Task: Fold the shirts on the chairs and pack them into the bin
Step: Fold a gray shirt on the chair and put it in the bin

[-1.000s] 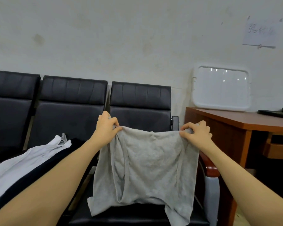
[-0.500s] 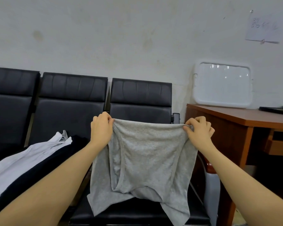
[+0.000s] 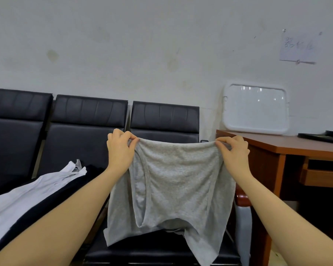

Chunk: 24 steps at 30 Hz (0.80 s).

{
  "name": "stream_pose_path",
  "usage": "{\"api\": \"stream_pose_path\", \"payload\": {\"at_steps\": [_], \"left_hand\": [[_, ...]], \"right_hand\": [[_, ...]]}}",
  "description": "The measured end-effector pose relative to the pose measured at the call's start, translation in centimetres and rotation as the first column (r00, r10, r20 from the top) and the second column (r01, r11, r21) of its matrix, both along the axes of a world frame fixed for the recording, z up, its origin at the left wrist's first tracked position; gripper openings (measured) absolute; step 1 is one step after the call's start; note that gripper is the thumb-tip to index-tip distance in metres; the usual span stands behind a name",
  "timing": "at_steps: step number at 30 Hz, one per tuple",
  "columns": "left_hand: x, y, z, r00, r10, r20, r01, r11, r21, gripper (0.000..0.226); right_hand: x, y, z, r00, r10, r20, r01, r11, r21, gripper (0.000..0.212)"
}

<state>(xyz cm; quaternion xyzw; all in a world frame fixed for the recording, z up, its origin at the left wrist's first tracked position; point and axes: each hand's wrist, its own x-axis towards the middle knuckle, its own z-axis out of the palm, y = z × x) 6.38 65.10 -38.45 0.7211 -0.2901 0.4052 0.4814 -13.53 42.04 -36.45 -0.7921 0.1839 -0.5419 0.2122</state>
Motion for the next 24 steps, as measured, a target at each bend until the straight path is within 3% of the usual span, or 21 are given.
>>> {"api": "stream_pose_path", "payload": {"at_steps": [8, 13, 19, 24], "left_hand": [[-3.6, 1.3, 4.3, 0.996, 0.003, 0.089, 0.005, 0.996, -0.085, 0.011], [-4.6, 2.1, 6.2, 0.989, 0.014, 0.146, 0.004, 0.993, -0.121, 0.01], [-4.2, 2.4, 4.8, 0.991, 0.037, 0.129, -0.027, 0.996, -0.08, 0.008], [-1.9, 2.0, -1.1, 0.999, 0.033, 0.034, -0.035, 0.999, 0.032, 0.008]], "right_hand": [[-2.6, 2.6, 3.8, 0.973, 0.005, 0.229, 0.003, 0.999, -0.035, 0.012], [-3.5, 3.5, 5.8, 0.963, -0.05, 0.263, 0.069, 0.996, -0.062, 0.012], [-3.3, 2.7, 5.0, 0.975, -0.101, 0.198, 0.13, 0.982, -0.138, 0.01], [-2.0, 1.0, 0.3, 0.99, -0.119, -0.07, 0.105, 0.977, -0.185, 0.012]]}}
